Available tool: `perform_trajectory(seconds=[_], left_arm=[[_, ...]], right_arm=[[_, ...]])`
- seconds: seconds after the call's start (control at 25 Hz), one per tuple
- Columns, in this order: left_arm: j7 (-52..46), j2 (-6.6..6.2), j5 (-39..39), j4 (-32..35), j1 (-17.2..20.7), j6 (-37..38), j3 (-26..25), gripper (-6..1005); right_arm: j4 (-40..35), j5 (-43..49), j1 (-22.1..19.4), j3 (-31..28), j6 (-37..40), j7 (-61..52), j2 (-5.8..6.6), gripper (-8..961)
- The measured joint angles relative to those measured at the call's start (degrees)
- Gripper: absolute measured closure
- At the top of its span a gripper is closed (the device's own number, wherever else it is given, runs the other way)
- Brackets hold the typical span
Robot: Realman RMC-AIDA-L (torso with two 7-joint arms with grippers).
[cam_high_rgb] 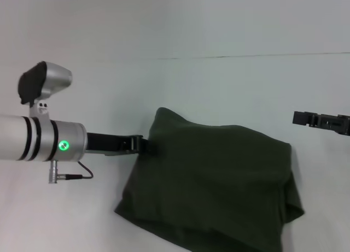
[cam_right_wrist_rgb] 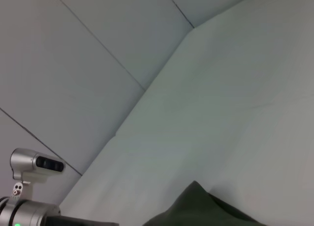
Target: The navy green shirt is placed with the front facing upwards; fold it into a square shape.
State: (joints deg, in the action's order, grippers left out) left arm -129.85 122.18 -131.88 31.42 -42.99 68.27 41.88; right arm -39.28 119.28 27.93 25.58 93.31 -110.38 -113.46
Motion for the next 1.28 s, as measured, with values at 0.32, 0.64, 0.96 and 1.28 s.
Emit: perform_trajectory(seconds=[0.32, 0.64, 0.96, 1.28], left_arm=[[-0.2, -2.27, -0.3, 1.1, 2.2, -0.9, -4.6, 933], [-2.1, -2.31, -0.4, 4.4, 7.4, 4.8, -9.9, 947], [-1.6, -1.21, 0.2, 4.5, 11.4, 10.2, -16.6, 948], [7.1, -0.73, 3.1, 5.0, 13.6, 15.7, -19.9, 947]], right_arm=[[0.5, -0.1, 0.9, -0.2, 0.0, 0.6, -0.22, 149], [0.6, -0.1, 1.8, 0.2, -0.4, 1.6, -0.44, 150], [0.7, 0.1, 2.6, 0.3, -1.2, 3.1, -1.38, 151], [2.6, 0.2, 3.1, 0.3, -2.3, 5.5, -1.67, 149]])
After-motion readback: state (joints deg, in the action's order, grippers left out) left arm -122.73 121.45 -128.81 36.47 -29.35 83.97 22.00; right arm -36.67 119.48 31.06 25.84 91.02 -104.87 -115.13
